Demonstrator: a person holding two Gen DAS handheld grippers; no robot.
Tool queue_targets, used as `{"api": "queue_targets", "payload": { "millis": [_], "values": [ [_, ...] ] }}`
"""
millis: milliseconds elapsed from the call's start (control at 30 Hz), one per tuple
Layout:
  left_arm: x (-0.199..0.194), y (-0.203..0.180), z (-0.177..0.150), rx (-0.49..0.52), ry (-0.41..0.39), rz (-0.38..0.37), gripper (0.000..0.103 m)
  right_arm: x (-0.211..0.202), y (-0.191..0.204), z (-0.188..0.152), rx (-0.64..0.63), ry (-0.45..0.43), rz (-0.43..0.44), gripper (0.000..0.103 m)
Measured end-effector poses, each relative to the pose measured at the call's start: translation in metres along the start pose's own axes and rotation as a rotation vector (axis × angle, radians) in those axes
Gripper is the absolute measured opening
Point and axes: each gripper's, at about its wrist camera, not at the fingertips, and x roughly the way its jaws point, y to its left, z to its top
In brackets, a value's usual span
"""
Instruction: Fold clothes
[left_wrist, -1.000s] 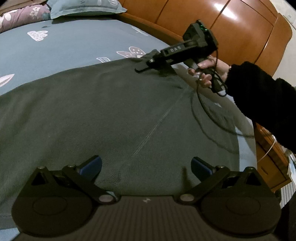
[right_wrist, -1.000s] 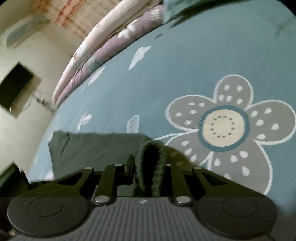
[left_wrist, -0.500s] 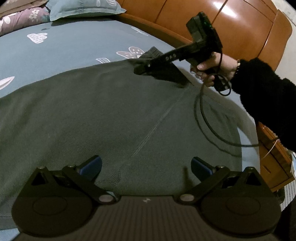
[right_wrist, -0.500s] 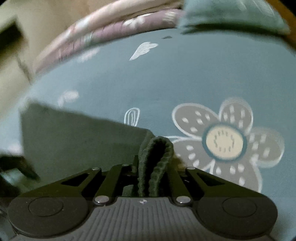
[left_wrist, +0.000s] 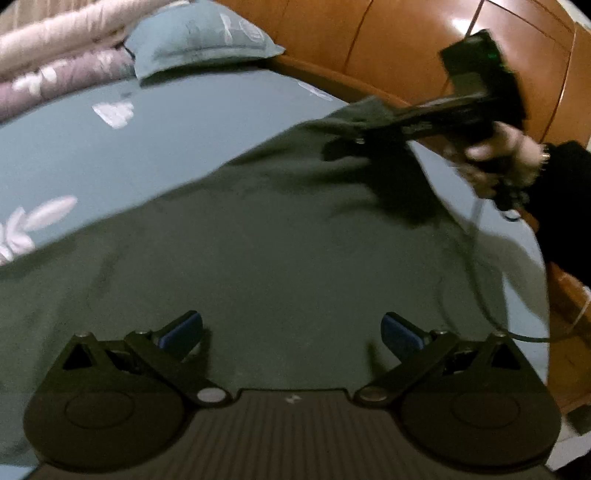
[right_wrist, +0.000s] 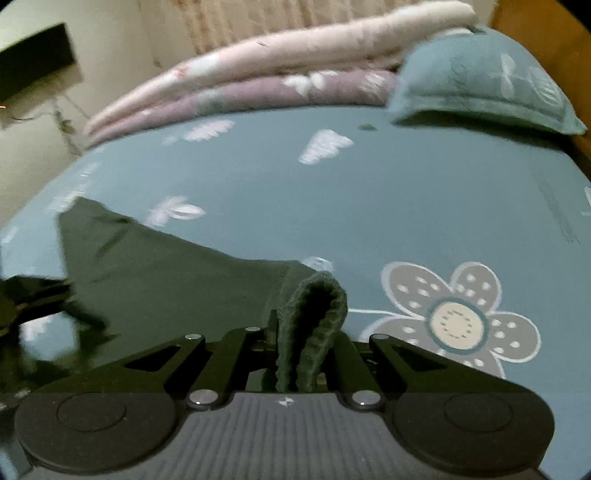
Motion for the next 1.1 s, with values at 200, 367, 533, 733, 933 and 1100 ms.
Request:
{"api": "queue_targets", "payload": {
  "millis": [200, 367, 533, 733, 933, 1100],
  "values": [
    [0.003, -0.008, -0.003, 0.147, 0.025, 0.163, 0.1, -0.024, 0.038, -0.004, -0.085, -0.001, 0.078, 0.007],
    [0.01, -0.017, -0.003, 0.294, 0.042, 0.295, 0.096, -0.04, 0.066, -0.018, -0.151, 0.0, 0.131, 0.007],
    [0.012, -0.019, -0.005, 0.385, 0.046, 0.367, 0.095, -0.051, 0.095, -0.039, -0.231, 0.029, 0.187, 0.007],
    [0.008, -0.016, -0.013, 0.518, 0.04, 0.484, 0.095, -0.053, 0.119, -0.066, -0.307, 0.096, 0.214, 0.007],
    [0.011, -0.01, -0.019, 0.695, 0.056, 0.572, 0.095, -0.045, 0.123, -0.087, -0.322, 0.156, 0.215, 0.007],
    [0.022, -0.009, -0.026, 0.897, 0.038, 0.612, 0.097, -0.036, 0.125, -0.103, -0.32, 0.195, 0.214, 0.008]
  ]
}}
